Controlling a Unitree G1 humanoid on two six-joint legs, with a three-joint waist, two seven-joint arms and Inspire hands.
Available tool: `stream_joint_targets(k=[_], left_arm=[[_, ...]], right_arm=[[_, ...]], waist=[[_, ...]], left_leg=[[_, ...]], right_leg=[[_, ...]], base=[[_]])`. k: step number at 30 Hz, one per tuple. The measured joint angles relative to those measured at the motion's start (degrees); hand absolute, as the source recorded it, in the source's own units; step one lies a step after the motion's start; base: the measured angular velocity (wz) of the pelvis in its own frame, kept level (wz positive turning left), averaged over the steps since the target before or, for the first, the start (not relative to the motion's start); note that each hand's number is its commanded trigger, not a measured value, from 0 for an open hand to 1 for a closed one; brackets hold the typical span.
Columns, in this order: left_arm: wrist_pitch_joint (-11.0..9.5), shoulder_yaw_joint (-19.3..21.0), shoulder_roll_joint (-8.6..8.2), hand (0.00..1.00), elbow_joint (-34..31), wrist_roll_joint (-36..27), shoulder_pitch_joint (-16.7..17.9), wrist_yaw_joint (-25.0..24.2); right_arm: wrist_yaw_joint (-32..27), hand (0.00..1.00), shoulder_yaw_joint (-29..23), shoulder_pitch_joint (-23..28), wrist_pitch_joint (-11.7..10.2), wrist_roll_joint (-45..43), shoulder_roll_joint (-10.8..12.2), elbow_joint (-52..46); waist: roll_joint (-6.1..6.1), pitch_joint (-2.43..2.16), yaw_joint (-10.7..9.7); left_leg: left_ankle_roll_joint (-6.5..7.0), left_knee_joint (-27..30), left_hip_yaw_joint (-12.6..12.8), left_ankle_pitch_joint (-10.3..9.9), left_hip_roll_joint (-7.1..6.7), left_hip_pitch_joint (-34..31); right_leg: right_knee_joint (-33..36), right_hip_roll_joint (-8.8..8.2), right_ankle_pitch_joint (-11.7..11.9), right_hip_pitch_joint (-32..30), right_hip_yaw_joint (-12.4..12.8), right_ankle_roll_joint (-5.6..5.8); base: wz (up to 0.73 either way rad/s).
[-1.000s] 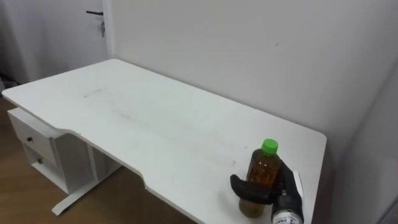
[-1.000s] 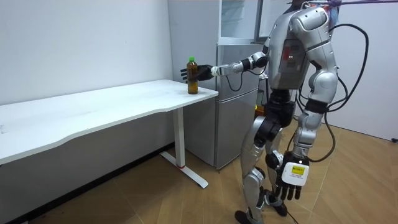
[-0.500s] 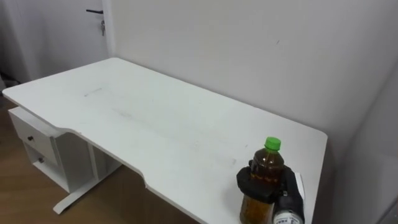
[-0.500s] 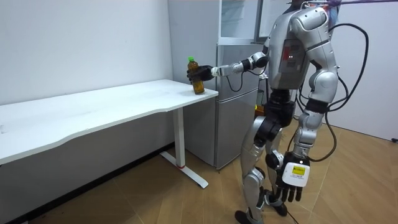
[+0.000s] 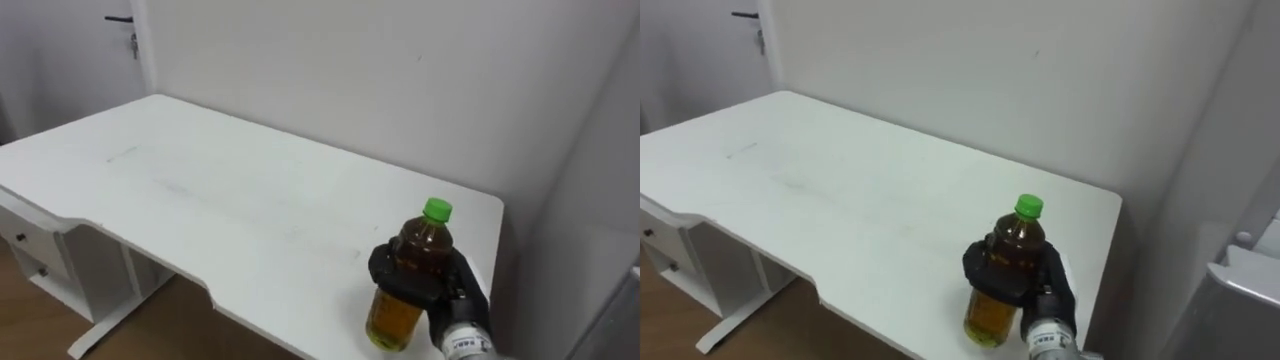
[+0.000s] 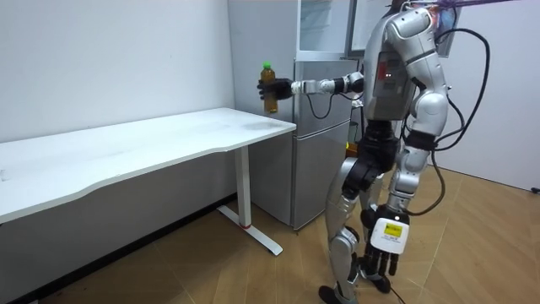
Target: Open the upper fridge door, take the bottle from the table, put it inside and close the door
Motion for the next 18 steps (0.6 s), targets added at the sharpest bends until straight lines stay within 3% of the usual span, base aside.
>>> stream_joint_targets(k=[5,11,18], left_arm=[[-1.2,1.7,-0.28,0.00,1.2,0.1,-0.9,0.1],[-1.5,2.7,-0.17,0.00,2.7,0.4,-3.7,0.1],[-2.0,2.9,-0.40,0.00,4.1,1.7,-3.9,-0.6]], right_arm=[[4.2,1.00,-0.3,2.7,0.0,0.4,-1.9,-10.2],[9.4,1.00,-0.9,2.7,0.7,0.2,-4.1,-18.6],[11.0,1.00,-9.0,2.7,1.7,0.5,-4.1,-28.1]], waist=[[-0.13,-0.13,-1.4],[-0.26,-0.25,-5.0],[0.03,-0.54,-7.2]], left_leg=[[0.06,-1.4,2.9,0.0,0.62,2.0],[0.08,-2.9,4.8,0.0,1.07,3.3],[0.15,-2.9,5.7,0.1,1.07,4.3]], right_leg=[[0.2,0.06,0.1,-0.1,3.2,-0.12],[0.2,0.26,0.4,0.0,5.4,-0.62],[0.1,0.24,0.4,0.1,6.6,-0.66]], base=[[-0.30],[-0.18],[-0.06]])
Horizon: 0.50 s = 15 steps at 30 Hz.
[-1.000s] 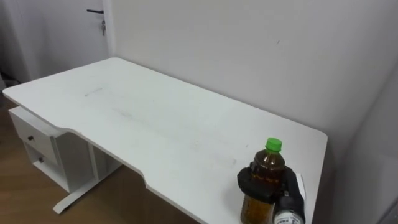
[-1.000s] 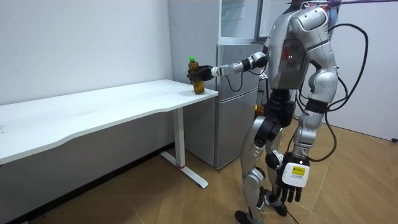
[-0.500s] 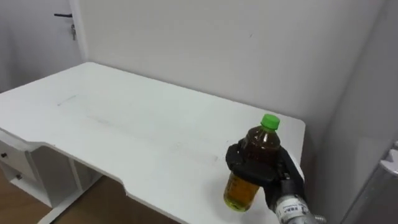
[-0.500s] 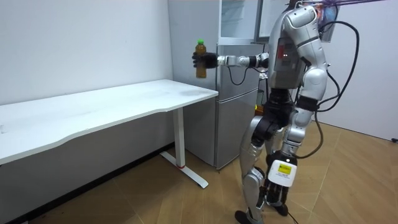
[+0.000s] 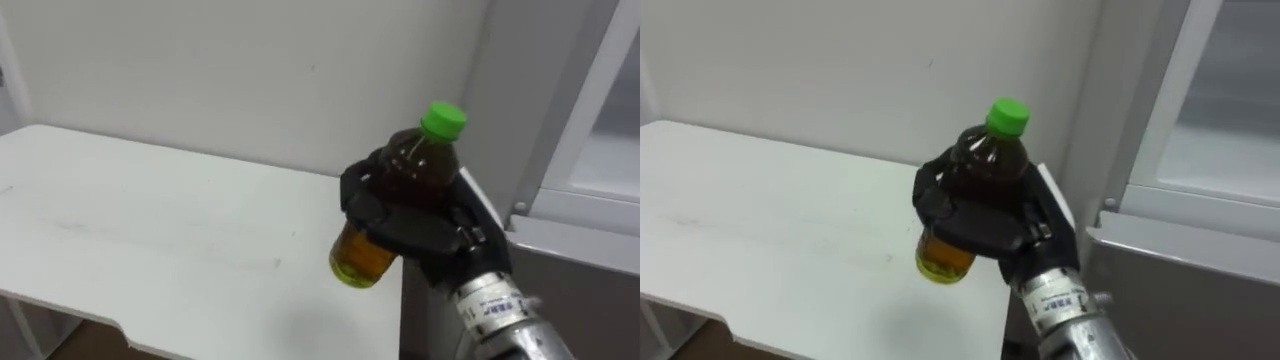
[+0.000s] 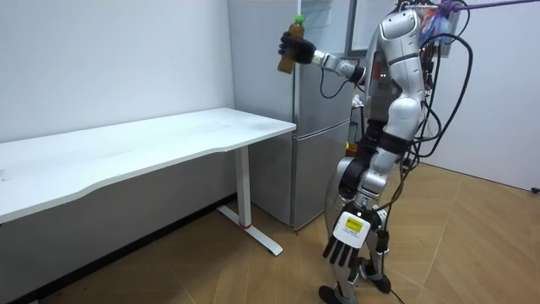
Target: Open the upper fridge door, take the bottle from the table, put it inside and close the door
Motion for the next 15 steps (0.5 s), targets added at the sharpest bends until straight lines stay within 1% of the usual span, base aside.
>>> stream_joint_targets(k=[1,3,4,5,7,8,10,11,12,13,15], left_arm=[[0.0,0.0,-0.18,0.00,0.1,-0.1,0.2,0.0],[0.0,0.0,-0.29,0.00,0.5,-0.3,0.2,-0.1],[0.0,0.0,-0.30,0.00,0.5,-0.2,0.2,-0.1],[0.0,0.1,-0.31,0.00,0.5,-0.2,0.2,-0.1],[-0.6,1.5,-0.53,0.00,0.6,-0.2,0.3,0.0],[-0.7,2.1,-0.60,0.00,0.7,-0.2,0.4,0.0],[-1.0,3.4,-0.69,0.00,1.0,-0.1,0.8,0.1],[-1.0,3.6,-0.74,0.00,1.0,-0.1,1.1,0.1],[-1.0,4.5,-0.98,0.00,1.0,-0.1,1.3,0.1],[-1.3,5.0,-1.00,0.00,1.3,-0.1,1.3,0.1],[-2.2,6.3,-1.04,0.00,2.7,-0.1,1.2,0.1]], right_arm=[[-0.3,1.00,-1.5,0.0,0.0,0.0,0.0,-1.6],[-1.0,1.00,-3.4,0.0,0.0,-0.9,0.0,-4.0],[-1.4,1.00,-4.3,0.0,0.0,-1.6,0.0,-5.3],[-1.4,1.00,-4.9,0.0,0.0,-2.5,-0.1,-5.9],[-1.4,1.00,-7.4,-0.2,0.0,-4.0,-0.9,-8.2],[-1.5,1.00,-8.4,-0.2,0.0,-3.9,-1.1,-8.7],[-2.1,1.00,-12.2,-0.2,0.0,-3.8,-1.3,-10.3],[-2.4,1.00,-13.1,-0.2,0.0,-3.8,-1.3,-10.6],[-3.1,1.00,-14.9,-0.2,0.0,-3.7,-1.3,-11.1],[-3.6,1.00,-16.8,-0.2,-0.1,-3.5,-1.4,-11.4],[-4.0,1.00,-19.5,-0.2,-0.1,-3.2,-1.4,-11.4]], waist=[[0.36,-0.23,-0.1],[0.71,-0.30,-0.6],[0.97,-0.16,-1.5],[1.07,-0.22,-1.8],[1.40,-0.39,-3.2],[1.40,-0.40,-3.4],[1.11,-0.44,-4.6],[1.02,-0.50,-4.9],[0.78,-0.66,-5.4],[0.47,-0.79,-6.0],[0.08,-0.81,-6.7]], left_leg=[[0.01,0.0,0.2,0.0,0.00,0.1],[0.01,-0.1,0.3,0.0,0.01,0.6],[0.01,-0.4,0.3,0.0,0.02,1.0],[0.01,-0.4,0.3,0.0,0.02,1.0],[0.02,-1.2,0.4,0.0,0.08,1.1],[0.02,-1.2,0.5,0.0,0.13,1.1],[0.00,-1.4,0.8,0.0,0.16,1.9],[0.00,-1.4,0.9,0.0,0.18,2.0],[0.00,-1.6,1.2,0.0,0.19,2.1],[0.00,-1.8,1.2,0.0,0.17,2.2],[0.00,-1.8,1.3,0.0,0.15,2.4]], right_leg=[[0.0,-0.03,0.0,0.1,0.1,0.01],[0.0,-0.07,0.0,0.4,0.1,0.01],[0.0,-0.06,0.0,0.6,0.1,0.01],[0.0,-0.06,0.0,0.6,0.1,0.02],[0.1,-0.04,0.0,0.5,0.1,0.02],[0.1,0.00,0.0,0.5,0.1,0.02],[0.1,0.02,0.0,0.9,0.3,0.03],[0.1,0.00,0.0,0.9,0.4,0.04],[0.1,-0.03,0.0,1.0,0.5,0.04],[0.1,-0.02,0.0,1.0,0.6,0.05],[0.0,-0.02,0.0,1.1,0.8,0.04]], base=[[-0.11],[-0.03],[0.00],[0.00],[-0.02],[-0.05],[-0.07],[-0.08],[-0.06],[-0.04],[-0.05]])
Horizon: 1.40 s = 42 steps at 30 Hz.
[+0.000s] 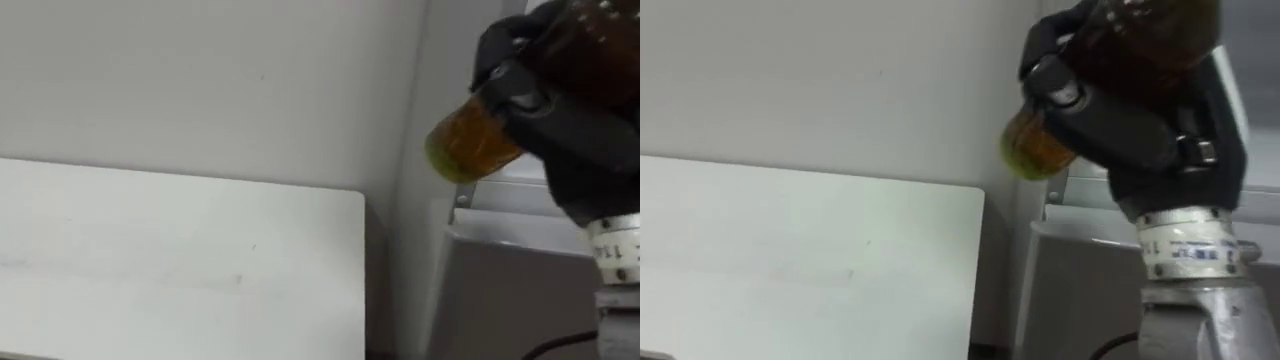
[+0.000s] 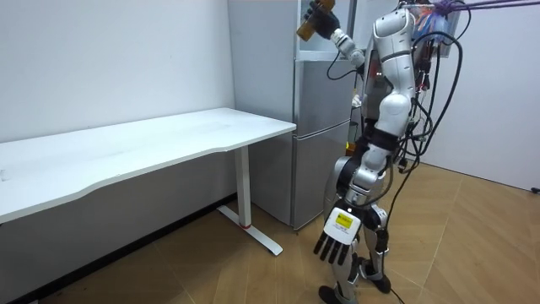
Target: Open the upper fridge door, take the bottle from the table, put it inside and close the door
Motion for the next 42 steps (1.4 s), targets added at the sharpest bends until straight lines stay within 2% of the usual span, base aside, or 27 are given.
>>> stream_joint_targets(k=[4,8,9,12,18,22,29,35,40,41,42], left_arm=[[-0.2,0.8,-0.23,0.00,1.2,0.0,0.5,0.0],[-0.3,1.4,-0.29,0.00,1.8,0.4,0.4,-0.5],[-0.3,2.0,-0.31,0.00,2.0,0.6,0.4,-0.9],[-0.3,3.7,-0.43,0.00,2.4,0.2,0.4,-1.2],[-0.4,5.7,-1.04,0.00,3.4,-0.2,0.2,-1.1],[-0.4,5.7,-1.11,0.00,3.5,-0.1,0.3,-1.0],[-0.7,5.7,-1.46,0.00,3.5,0.0,0.2,-0.5],[-0.7,5.7,-1.38,0.00,3.3,0.8,0.1,-0.4],[-0.7,5.8,-1.26,0.00,2.7,2.3,-0.2,-0.6],[-0.7,5.8,-1.21,0.00,2.7,2.3,-0.2,-0.6],[-0.7,5.8,-1.07,0.00,2.7,2.3,-0.2,-0.6]], right_arm=[[-0.7,1.00,-4.5,0.0,0.0,-0.1,-0.2,0.0],[-2.5,1.00,-6.8,0.0,0.0,-0.5,-0.3,0.0],[-2.8,1.00,-7.6,0.0,0.0,-0.5,-0.3,0.0],[-4.2,1.00,-9.4,0.0,0.0,-0.6,-0.6,-0.2],[-6.0,1.00,-13.4,0.0,0.0,0.2,-4.2,-0.1],[-6.6,1.00,-14.8,0.0,-0.1,0.5,-5.1,-0.1],[-8.1,1.00,-15.5,0.0,-0.2,1.8,-5.8,0.0],[-8.1,1.00,-15.5,0.0,-0.3,2.0,-5.8,1.1],[-8.2,1.00,-15.8,0.0,-0.7,4.0,-6.4,8.5],[-8.2,1.00,-15.8,0.0,-0.7,4.2,-6.4,9.4],[-8.4,1.00,-15.8,0.0,-0.7,4.3,-6.6,11.3]], waist=[[-0.18,0.14,-2.2],[-0.02,0.26,-3.3],[0.02,0.28,-4.0],[0.20,0.23,-4.7],[0.28,0.20,-6.1],[0.35,0.24,-7.2],[0.72,0.34,-7.3],[0.42,0.55,-7.1],[-0.09,0.68,-6.5],[-0.55,0.89,-6.3],[-0.37,0.80,-6.0]], left_leg=[[0.03,-0.3,0.9,0.0,0.02,0.7],[-0.01,-0.3,1.5,-0.1,0.28,0.6],[-0.02,-0.3,1.7,-0.1,0.41,0.7],[-0.12,-0.2,2.0,-0.1,0.62,0.8],[-0.24,-0.2,2.0,-0.2,0.66,1.1],[-0.38,-0.2,2.1,-0.3,0.90,1.3],[-0.41,-0.3,2.7,-0.3,1.02,1.7],[-0.41,-0.4,3.1,-0.3,1.04,1.8],[-0.40,-0.2,3.1,-0.3,1.07,1.7],[-0.41,-0.3,3.1,-0.3,1.07,1.6],[-0.41,-0.4,3.1,-0.3,1.10,1.4]], right_leg=[[0.0,-0.04,0.0,0.0,0.9,0.00],[0.0,0.08,0.0,-0.3,1.2,-0.01],[0.0,0.14,0.0,-0.3,1.3,-0.02],[0.1,0.37,0.0,-0.4,1.9,-0.03],[0.1,0.54,0.0,-0.1,2.5,-0.04],[0.0,0.77,0.0,-0.1,2.6,-0.05],[0.0,0.86,0.0,-0.2,3.4,-0.08],[0.0,0.88,0.1,0.0,3.6,-0.15],[0.0,0.94,0.2,-0.2,3.9,-0.30],[0.1,0.94,0.2,-0.2,3.8,-0.30],[0.1,0.94,0.2,-0.3,3.7,-0.30]], base=[[-0.11],[-0.07],[-0.05],[-0.07],[-0.01],[0.00],[-0.05],[-0.02],[0.00],[0.00],[0.00]])
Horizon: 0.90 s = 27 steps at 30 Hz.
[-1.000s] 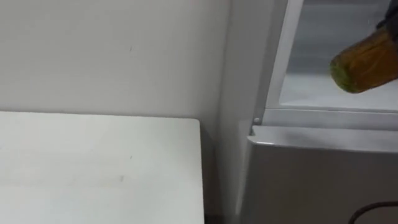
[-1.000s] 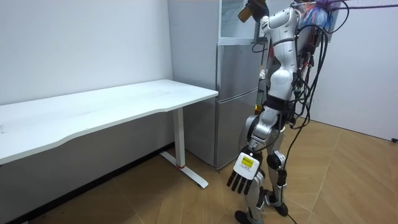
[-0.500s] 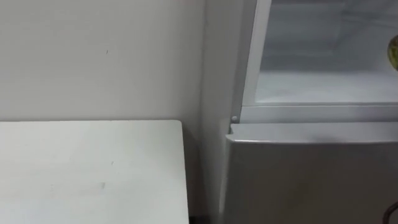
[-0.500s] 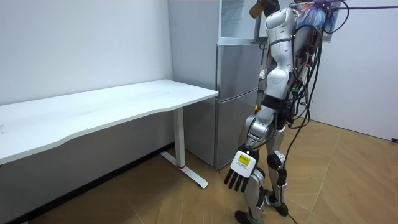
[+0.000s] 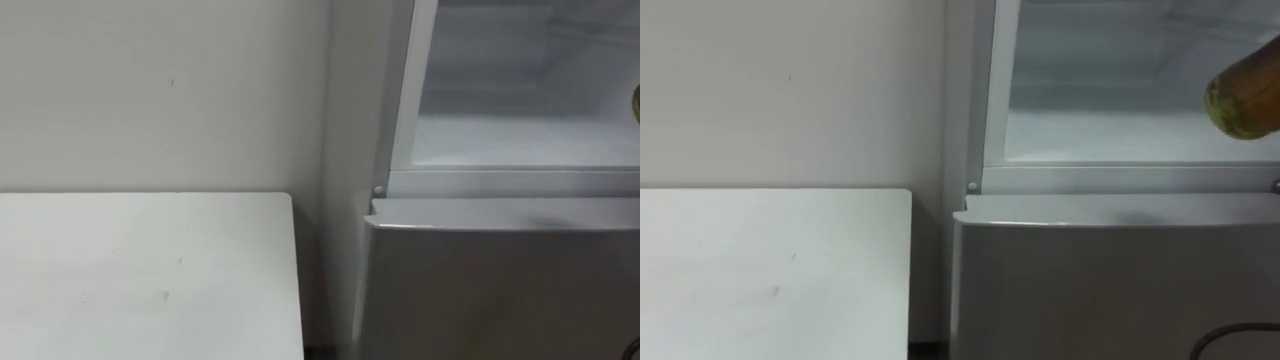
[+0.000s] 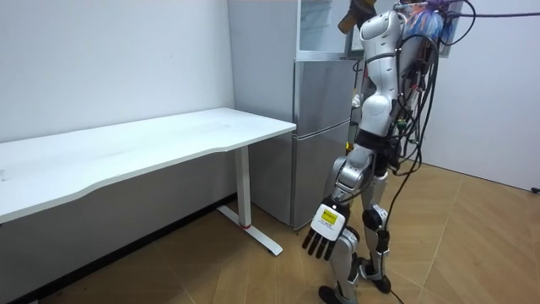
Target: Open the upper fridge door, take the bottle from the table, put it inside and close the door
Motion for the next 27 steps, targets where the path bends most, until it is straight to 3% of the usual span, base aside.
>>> stream_joint_targets(k=[1,5,6,13,20,27], left_arm=[[0.0,0.0,0.11,0.00,0.0,0.0,-0.1,0.0],[0.5,0.1,0.21,0.00,0.4,0.0,-0.6,-0.2],[0.5,0.2,0.21,0.00,0.3,0.1,-0.7,-0.5],[1.4,2.4,1.06,0.00,0.0,0.0,-0.6,-1.7],[1.7,3.5,1.50,0.00,-1.6,0.0,-0.5,-1.7],[1.8,3.7,2.09,0.00,-2.9,0.1,-0.3,-1.6]], right_arm=[[-0.2,1.00,0.1,0.0,0.1,0.2,-1.0,2.4],[-1.3,1.00,0.1,-2.3,1.3,0.1,-3.5,11.1],[-1.8,1.00,0.1,-3.9,2.0,0.1,-3.8,14.0],[-3.2,1.00,1.6,-11.6,4.4,2.1,-7.9,27.7],[-3.3,1.00,3.0,-13.8,5.7,1.9,-10.4,29.8],[-3.0,1.00,7.6,-19.6,5.7,1.9,-15.2,33.6]], waist=[[-0.46,0.21,0.4],[-0.95,-0.04,1.7],[-0.86,-0.30,2.0],[-2.24,-0.32,2.6],[-2.30,-0.34,3.3],[-2.11,-0.54,3.4]], left_leg=[[0.00,-0.1,0.0,0.0,0.00,0.0],[0.02,0.3,0.0,0.0,-0.02,-0.7],[0.02,0.4,0.0,0.0,0.00,-0.9],[0.01,0.7,-1.1,0.1,-0.05,-1.0],[0.00,0.8,-1.1,0.0,-0.05,-1.5],[-0.01,1.3,-1.8,0.0,-0.13,-3.1]], right_leg=[[0.0,-0.02,0.0,-0.1,-0.1,0.00],[0.2,-0.07,0.0,-0.6,-0.3,-0.02],[0.4,-0.11,0.0,-1.0,-0.4,-0.02],[0.6,-0.14,0.0,-0.7,-1.3,-0.02],[0.1,-0.09,0.0,-1.0,-1.4,0.00],[0.0,-0.07,0.0,-1.8,-2.1,0.00]], base=[[0.00],[0.00],[0.04],[0.08],[0.00],[0.05]])
